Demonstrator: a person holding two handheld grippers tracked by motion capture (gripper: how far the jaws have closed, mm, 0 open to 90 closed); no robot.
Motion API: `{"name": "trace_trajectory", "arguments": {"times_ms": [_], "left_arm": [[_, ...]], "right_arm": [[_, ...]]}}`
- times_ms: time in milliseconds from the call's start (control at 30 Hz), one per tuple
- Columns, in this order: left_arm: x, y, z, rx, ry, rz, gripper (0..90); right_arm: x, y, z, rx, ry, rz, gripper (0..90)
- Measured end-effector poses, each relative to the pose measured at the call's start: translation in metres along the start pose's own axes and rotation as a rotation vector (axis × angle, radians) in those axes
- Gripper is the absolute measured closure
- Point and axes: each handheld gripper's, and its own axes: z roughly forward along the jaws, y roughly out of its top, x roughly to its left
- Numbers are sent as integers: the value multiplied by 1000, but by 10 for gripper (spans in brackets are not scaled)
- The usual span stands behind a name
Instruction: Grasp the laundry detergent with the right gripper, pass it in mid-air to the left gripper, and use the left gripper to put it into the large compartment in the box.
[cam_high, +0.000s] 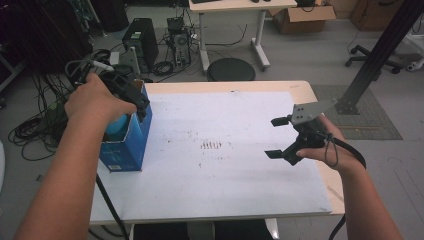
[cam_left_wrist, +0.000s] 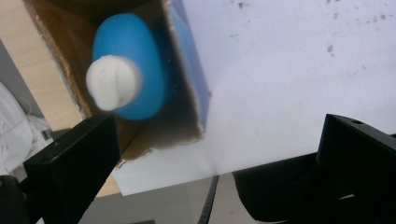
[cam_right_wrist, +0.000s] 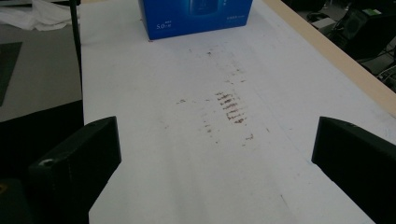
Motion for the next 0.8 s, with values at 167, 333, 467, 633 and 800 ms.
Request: {"name": "trace_trajectory", "arguments": {"times_ms": [167,333,467,633,800], "left_arm": [[-19,2,-11,-17,8,76,2],[-45,4,-19,-21,-8,224,2],[-64,3,-20,-30,-28,352,2],[-80,-3,-16,-22,-44,500,2],[-94,-9,-11,-12,-49,637,2]], "right_arm": [[-2,7,-5,8,-3,-7,14],[-5,17,-10,38,-7,-29,14],[-8,27,-12,81,-7,-67,15],[-11,38,-14,155,-15,-93,16],[-11,50,-12,213,-1,-127,17]]}}
